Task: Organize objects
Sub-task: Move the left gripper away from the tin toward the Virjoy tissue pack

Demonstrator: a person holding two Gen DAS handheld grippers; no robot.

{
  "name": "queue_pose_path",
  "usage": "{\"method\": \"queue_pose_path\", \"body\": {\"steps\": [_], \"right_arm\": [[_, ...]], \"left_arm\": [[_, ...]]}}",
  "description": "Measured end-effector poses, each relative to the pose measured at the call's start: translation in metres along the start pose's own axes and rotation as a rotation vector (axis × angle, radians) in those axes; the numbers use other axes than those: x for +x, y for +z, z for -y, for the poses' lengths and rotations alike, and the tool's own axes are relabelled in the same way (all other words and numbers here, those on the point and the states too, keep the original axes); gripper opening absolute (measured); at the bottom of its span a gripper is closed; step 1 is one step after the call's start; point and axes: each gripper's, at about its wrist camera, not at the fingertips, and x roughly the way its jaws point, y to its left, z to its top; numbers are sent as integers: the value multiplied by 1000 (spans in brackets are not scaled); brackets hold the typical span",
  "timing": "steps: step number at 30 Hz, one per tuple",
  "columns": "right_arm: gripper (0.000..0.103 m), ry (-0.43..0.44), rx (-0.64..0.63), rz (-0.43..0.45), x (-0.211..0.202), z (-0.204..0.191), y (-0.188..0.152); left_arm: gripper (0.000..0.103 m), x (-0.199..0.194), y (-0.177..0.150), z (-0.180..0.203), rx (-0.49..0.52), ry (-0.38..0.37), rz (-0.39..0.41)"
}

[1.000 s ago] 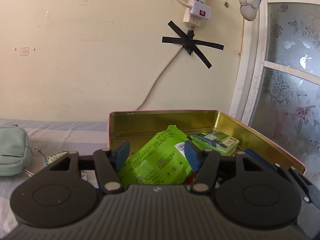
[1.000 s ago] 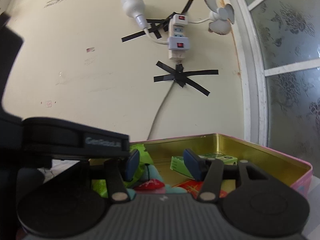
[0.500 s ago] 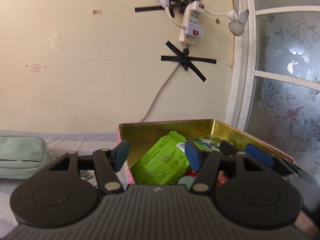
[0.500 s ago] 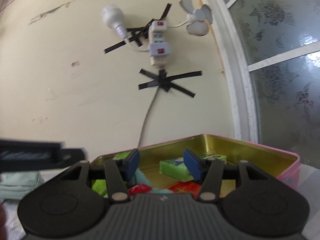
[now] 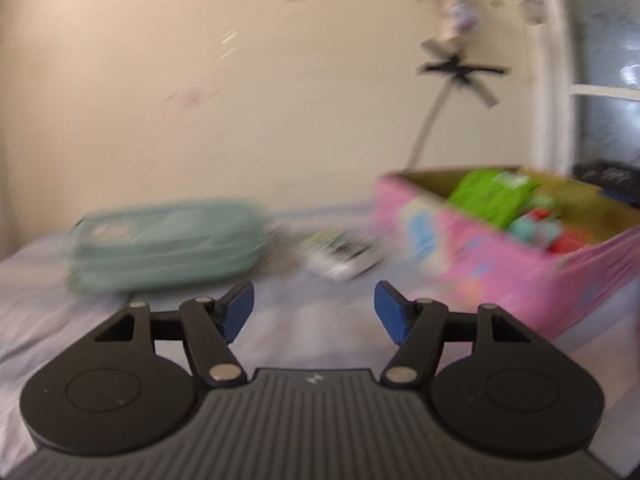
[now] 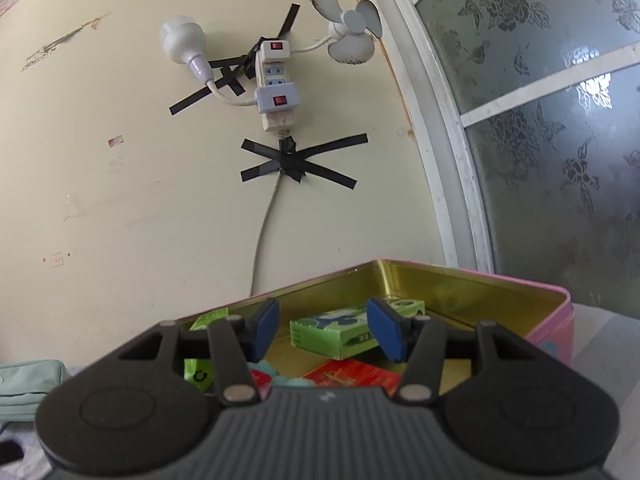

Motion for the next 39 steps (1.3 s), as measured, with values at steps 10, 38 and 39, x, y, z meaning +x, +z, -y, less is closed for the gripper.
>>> {"method": "queue_pose_path", "body": {"steps": [10,38,39], "right_arm": [[51,19,-80,-18,-14,-16,-4],[57,195,-392,-464,106,-238,-67],[60,190,-375,-472,111,-237,-67]], "left_arm": [[68,-7,-11,-124,-168,236,-110],[68,3,-18,-204,-345,255,-167],[68,2,-18,-204,-344,250,-164]]}}
